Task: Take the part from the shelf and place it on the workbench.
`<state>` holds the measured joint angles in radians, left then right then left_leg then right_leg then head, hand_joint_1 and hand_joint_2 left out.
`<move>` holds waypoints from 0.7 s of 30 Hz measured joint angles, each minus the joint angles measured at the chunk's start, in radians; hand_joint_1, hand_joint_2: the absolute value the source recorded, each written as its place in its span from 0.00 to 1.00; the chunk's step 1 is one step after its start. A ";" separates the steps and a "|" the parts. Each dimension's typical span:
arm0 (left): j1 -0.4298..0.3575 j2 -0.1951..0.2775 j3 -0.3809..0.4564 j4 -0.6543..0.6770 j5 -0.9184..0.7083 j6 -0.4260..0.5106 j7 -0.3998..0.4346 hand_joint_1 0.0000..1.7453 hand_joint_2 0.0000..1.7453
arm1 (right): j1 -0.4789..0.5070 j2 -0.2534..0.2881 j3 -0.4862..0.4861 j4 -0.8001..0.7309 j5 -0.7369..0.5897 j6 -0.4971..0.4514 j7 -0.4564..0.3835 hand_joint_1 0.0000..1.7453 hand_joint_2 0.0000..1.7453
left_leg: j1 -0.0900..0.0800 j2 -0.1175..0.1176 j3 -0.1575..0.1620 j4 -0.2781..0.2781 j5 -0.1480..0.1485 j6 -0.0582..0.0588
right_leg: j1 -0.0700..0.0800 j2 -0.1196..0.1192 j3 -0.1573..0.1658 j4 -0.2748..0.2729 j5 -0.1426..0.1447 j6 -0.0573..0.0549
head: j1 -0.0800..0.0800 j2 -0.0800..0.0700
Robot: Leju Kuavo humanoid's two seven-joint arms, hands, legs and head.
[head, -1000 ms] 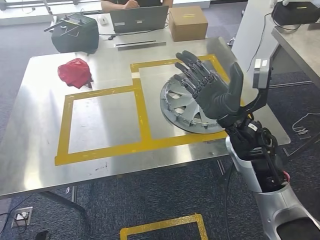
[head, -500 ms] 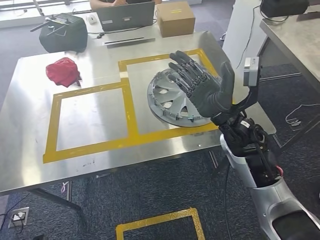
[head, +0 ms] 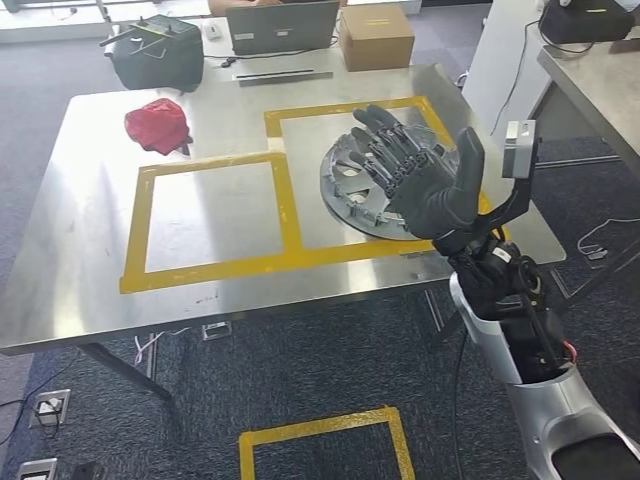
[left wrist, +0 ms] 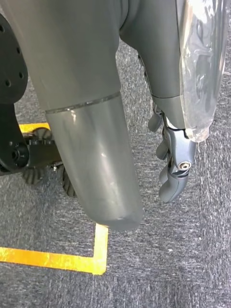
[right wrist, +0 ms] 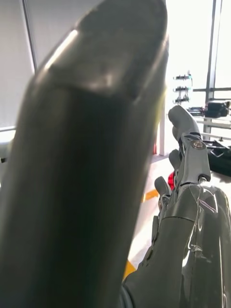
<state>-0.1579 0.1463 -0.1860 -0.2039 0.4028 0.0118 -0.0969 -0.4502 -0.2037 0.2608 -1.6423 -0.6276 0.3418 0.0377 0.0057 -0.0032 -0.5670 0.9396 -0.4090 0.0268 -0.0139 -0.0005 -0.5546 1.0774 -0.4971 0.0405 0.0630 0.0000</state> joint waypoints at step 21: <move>0.010 0.000 0.000 0.001 -0.002 0.005 -0.003 0.00 0.00 | 0.025 0.002 -0.004 -0.008 -0.014 -0.031 0.015 0.00 0.00 | 0.011 -0.006 0.049 0.001 -0.042 -0.033 | 0.003 -0.002 0.000 -0.145 0.099 -0.015 | -0.040 0.000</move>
<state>-0.1484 0.1466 -0.1859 -0.2026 0.4013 0.0164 -0.1003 -0.4255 -0.2022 0.2564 -1.6505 -0.6418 0.3113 0.0524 0.0170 -0.0094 -0.5177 0.9410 -0.4509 -0.0061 -0.0110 -0.0027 -0.5543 0.9328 -0.3986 0.0252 0.0235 0.0000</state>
